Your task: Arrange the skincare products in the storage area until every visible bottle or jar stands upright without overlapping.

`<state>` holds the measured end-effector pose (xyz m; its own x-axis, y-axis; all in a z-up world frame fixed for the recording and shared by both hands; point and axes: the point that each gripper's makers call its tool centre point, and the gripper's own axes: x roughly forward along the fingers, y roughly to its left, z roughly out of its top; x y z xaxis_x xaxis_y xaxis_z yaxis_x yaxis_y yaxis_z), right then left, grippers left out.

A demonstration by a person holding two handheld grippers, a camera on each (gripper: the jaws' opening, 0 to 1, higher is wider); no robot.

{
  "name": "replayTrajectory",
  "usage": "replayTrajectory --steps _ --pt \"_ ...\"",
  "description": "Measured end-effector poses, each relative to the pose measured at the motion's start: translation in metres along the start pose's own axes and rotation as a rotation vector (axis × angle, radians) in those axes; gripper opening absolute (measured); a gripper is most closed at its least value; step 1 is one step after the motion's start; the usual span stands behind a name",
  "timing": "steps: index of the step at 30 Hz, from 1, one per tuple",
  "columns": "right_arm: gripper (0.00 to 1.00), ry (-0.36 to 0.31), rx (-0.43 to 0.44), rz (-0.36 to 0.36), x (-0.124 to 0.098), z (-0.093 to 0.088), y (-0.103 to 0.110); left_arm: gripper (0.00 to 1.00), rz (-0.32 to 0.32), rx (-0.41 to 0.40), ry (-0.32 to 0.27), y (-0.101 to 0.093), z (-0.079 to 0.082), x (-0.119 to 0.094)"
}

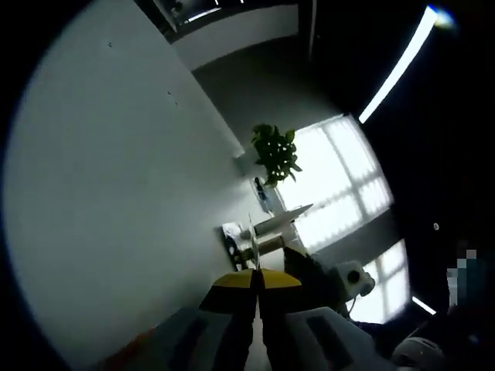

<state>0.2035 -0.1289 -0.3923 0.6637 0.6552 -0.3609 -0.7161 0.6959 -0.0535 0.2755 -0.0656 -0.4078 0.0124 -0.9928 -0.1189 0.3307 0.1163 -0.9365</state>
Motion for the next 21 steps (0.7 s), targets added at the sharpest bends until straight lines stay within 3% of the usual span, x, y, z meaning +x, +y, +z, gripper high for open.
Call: replayTrajectory --steps 9,21 --pt "1.00 0.055 0.038 0.001 -0.022 -0.025 0.006 0.00 0.012 -0.039 0.033 0.005 -0.012 0.028" --pt "1.00 0.018 0.036 0.029 -0.026 -0.022 0.024 0.00 0.055 -0.072 0.090 0.016 -0.021 0.055"
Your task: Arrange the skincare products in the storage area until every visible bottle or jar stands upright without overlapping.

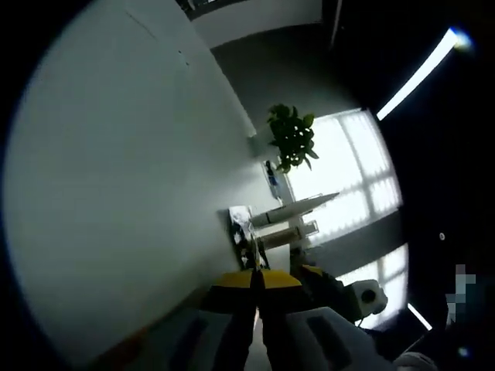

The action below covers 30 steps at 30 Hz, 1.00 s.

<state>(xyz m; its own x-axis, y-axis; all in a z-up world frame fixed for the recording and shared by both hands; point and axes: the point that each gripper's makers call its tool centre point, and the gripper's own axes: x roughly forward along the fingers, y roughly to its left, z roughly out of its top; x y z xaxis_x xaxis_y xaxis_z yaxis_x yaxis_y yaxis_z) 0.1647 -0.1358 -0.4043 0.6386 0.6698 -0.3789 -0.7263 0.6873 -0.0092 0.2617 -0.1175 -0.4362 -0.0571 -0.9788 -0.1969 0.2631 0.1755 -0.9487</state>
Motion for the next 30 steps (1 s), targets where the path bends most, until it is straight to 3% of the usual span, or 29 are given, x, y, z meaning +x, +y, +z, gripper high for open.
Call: replayTrajectory --steps 13,30 --pt "1.00 0.006 0.044 -0.003 -0.008 -0.015 -0.009 0.00 0.017 -0.057 0.027 0.004 0.001 0.016" --pt "1.00 -0.060 0.080 0.029 -0.013 -0.011 -0.001 0.00 0.151 -0.028 0.133 0.014 0.001 0.030"
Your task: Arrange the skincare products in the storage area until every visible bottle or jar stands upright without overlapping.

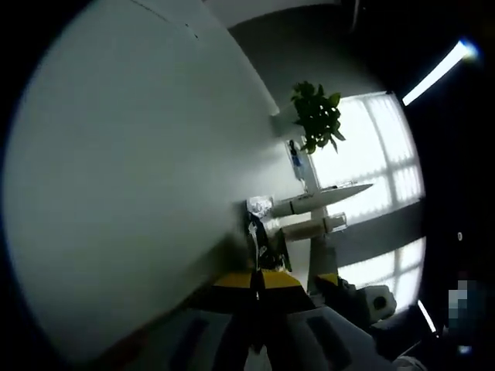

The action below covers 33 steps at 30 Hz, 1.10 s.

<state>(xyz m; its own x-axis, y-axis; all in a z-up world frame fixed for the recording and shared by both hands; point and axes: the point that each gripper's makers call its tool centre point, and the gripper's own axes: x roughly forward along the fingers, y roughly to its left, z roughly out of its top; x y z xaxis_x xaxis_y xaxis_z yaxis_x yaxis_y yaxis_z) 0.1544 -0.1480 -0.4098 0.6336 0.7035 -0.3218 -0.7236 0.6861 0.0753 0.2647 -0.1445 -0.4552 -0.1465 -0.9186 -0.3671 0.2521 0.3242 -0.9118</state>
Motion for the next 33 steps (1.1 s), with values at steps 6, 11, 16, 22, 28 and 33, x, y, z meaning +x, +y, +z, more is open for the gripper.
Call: replayTrajectory --steps 6,11,16,22,28,33 --pt "0.99 -0.018 0.012 0.005 -0.002 0.001 0.000 0.00 0.043 -0.002 0.020 0.004 0.002 0.002" --pt "0.98 -0.028 0.020 0.017 -0.003 0.002 0.002 0.05 0.088 0.015 0.013 0.008 0.004 -0.003" --pt "0.96 -0.035 0.015 0.026 -0.003 0.004 0.005 0.16 0.102 0.042 0.019 0.006 0.003 -0.005" --pt "0.97 -0.035 0.010 0.031 -0.002 0.006 0.009 0.25 0.124 0.058 0.042 -0.001 -0.005 -0.008" --pt "0.96 -0.049 0.002 0.041 0.000 0.013 0.015 0.25 0.140 0.088 0.050 -0.004 -0.009 -0.016" --pt "0.96 -0.044 -0.008 0.048 0.000 0.013 0.019 0.25 0.156 0.098 0.044 -0.003 -0.009 -0.022"
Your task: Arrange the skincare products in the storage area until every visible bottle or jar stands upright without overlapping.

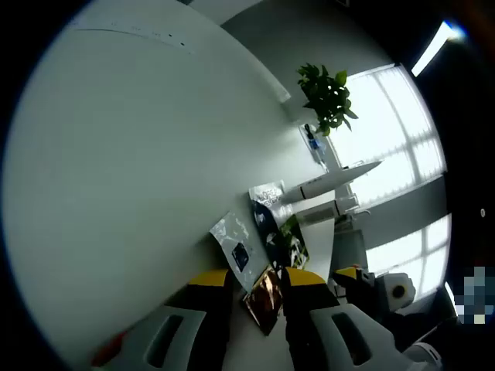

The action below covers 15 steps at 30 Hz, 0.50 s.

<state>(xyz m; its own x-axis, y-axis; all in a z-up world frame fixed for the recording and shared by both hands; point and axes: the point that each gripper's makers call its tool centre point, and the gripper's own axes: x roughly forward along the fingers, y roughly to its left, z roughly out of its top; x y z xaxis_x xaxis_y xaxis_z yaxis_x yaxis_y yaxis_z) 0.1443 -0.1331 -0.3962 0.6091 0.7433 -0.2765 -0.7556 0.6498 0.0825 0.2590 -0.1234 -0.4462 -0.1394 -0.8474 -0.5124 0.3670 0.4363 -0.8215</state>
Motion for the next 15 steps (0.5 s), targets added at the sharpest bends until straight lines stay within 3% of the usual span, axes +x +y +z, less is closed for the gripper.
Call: replayTrajectory --steps 3,8,12,15 --pt "0.96 0.004 -0.006 -0.001 0.000 0.000 0.000 0.25 0.003 -0.003 0.008 0.000 -0.002 -0.007" --pt "0.96 -0.002 -0.010 0.005 0.000 0.002 0.002 0.24 0.059 0.037 -0.012 0.008 0.002 -0.025" --pt "0.96 -0.002 -0.005 0.004 -0.001 0.001 0.002 0.18 0.103 0.139 -0.057 0.011 0.013 -0.026" --pt "0.96 0.000 0.000 0.004 -0.002 -0.001 0.001 0.14 0.171 0.288 -0.027 0.016 0.013 -0.019"
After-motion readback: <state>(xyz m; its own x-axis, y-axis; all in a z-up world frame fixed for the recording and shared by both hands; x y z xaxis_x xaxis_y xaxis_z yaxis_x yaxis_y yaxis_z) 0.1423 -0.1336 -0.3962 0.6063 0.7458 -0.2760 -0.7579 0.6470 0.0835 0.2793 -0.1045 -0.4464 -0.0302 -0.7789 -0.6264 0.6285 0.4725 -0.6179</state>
